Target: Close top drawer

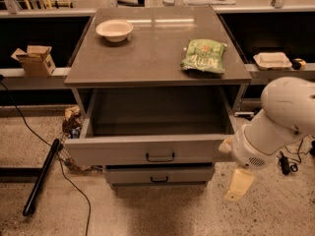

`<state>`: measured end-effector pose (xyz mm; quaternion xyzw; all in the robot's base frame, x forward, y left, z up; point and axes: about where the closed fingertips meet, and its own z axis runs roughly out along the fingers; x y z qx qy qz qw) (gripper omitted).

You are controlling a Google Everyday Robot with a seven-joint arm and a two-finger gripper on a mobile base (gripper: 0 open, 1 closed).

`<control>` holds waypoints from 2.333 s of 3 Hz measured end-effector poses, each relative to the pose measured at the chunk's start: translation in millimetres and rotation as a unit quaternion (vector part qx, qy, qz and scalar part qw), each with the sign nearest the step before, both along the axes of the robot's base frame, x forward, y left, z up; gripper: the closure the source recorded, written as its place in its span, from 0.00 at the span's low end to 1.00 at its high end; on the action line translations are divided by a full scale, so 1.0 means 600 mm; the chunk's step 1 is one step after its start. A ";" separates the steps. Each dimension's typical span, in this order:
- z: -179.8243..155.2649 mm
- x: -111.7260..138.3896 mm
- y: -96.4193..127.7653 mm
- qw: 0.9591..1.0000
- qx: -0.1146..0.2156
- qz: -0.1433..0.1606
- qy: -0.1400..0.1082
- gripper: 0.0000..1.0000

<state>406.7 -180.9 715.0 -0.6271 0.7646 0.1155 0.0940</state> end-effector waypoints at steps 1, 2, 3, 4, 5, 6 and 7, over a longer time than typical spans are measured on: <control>-0.062 0.011 0.006 1.000 0.012 0.010 0.002 0.41; -0.105 0.048 0.003 1.000 0.019 0.010 -0.005 0.64; -0.131 0.092 0.001 1.000 0.020 0.007 -0.020 0.87; -0.146 0.137 0.006 0.999 0.028 0.003 -0.043 1.00; -0.147 0.140 0.007 0.999 0.029 0.002 -0.044 0.82; -0.147 0.140 0.007 0.999 0.029 0.002 -0.044 0.59; -0.147 0.140 0.007 0.999 0.029 0.002 -0.044 0.36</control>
Offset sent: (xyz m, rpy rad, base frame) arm 0.0606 -0.0021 -0.0938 0.0559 -0.0312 0.0161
